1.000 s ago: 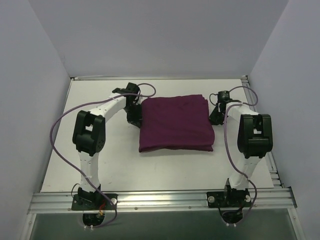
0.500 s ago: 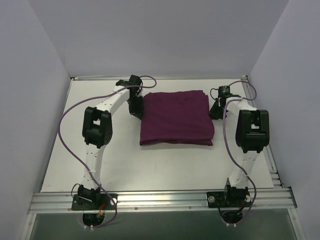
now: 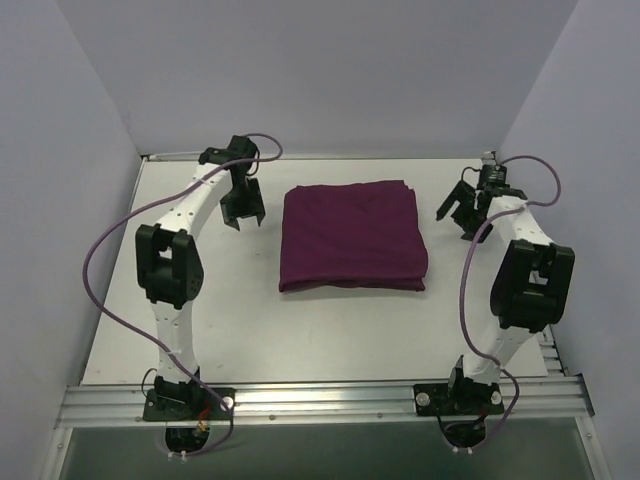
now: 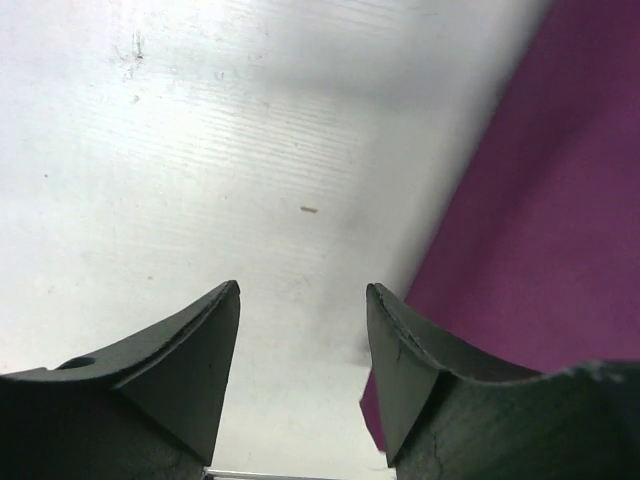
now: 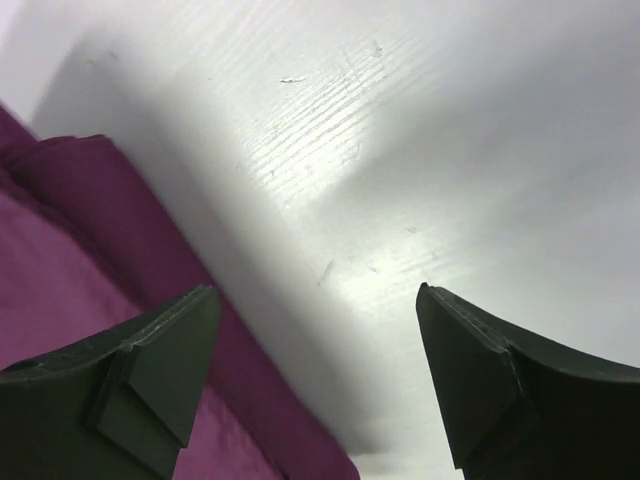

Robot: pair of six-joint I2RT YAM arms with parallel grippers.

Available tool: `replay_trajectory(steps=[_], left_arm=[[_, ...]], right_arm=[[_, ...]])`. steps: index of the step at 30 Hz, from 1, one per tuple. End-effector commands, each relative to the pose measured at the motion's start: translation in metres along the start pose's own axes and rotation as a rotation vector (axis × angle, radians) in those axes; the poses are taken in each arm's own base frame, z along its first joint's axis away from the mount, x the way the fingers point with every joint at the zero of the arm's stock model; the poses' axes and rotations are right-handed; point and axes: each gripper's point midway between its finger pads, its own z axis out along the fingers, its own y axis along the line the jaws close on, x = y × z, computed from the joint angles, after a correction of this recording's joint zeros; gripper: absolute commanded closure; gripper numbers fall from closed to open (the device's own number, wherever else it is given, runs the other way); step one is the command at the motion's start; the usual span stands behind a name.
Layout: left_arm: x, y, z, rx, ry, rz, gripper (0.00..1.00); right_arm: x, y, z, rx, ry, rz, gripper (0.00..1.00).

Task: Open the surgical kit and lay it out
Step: Move the surgical kit at the center of the board, then open the surgical kit at the center of the board.

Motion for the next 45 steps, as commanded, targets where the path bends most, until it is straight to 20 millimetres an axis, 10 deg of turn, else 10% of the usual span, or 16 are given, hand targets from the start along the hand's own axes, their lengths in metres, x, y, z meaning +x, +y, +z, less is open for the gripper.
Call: replay_trajectory(steps=[1, 4, 19, 31, 39, 45], left_arm=[[-0.007, -0.008, -0.064, 0.071, -0.13, 0.057, 0.37], [0.008, -0.027, -0.083, 0.143, -0.158, 0.147, 0.36], [0.052, -0.094, -0.127, 0.422, -0.216, 0.32, 0.35], [0.061, -0.117, -0.127, 0.412, -0.218, 0.399, 0.37], [0.066, -0.13, -0.13, 0.417, -0.232, 0.463, 0.38], [0.076, -0.159, -0.137, 0.455, -0.266, 0.567, 0.35]], right_arm=[[0.011, 0.012, -0.04, -0.102, 0.007, -0.014, 0.17], [0.035, 0.035, -0.048, -0.2, 0.076, -0.035, 0.14], [0.13, 0.008, -0.046, -0.249, 0.262, -0.096, 0.34], [0.129, 0.018, -0.061, -0.269, 0.25, -0.096, 0.6], [0.126, 0.034, -0.078, -0.289, 0.241, -0.118, 1.0], [0.114, 0.054, -0.097, -0.326, 0.214, -0.13, 1.0]])
